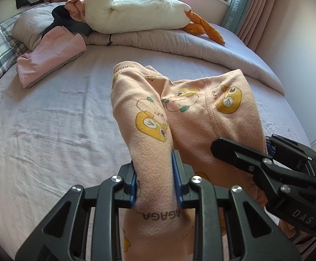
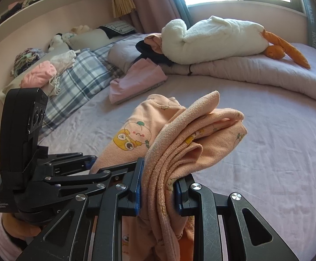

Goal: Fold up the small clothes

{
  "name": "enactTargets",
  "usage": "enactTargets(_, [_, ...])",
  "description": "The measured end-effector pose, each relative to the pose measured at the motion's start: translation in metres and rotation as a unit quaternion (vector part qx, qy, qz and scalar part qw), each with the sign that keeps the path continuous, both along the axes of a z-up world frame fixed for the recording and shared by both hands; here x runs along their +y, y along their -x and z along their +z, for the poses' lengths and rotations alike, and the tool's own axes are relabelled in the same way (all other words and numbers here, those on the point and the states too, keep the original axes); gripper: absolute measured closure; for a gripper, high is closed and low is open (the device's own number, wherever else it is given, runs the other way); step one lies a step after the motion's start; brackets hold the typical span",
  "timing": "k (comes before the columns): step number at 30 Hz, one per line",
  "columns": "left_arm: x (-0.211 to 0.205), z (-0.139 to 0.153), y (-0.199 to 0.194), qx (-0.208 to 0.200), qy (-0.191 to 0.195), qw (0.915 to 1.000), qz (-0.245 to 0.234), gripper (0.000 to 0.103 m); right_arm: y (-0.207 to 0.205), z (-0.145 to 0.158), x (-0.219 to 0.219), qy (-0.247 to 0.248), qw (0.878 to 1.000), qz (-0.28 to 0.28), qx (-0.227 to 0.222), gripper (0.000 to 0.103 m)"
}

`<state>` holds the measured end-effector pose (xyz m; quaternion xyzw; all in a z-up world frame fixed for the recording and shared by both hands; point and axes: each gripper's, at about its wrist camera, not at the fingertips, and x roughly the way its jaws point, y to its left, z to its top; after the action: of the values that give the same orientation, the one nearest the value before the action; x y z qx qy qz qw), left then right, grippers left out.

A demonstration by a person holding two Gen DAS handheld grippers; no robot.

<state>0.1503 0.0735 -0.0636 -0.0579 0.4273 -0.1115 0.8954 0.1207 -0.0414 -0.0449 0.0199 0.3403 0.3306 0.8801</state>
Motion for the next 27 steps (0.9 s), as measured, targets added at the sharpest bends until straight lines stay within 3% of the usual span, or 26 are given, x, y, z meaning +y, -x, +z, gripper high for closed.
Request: enactTargets(27, [-0.003,-0.007,-0.017,0.017,-0.005,0.9998,0.0,0.076,-0.019,-0.013,0.005,0.005,1.0,-0.008,0.013,0.077])
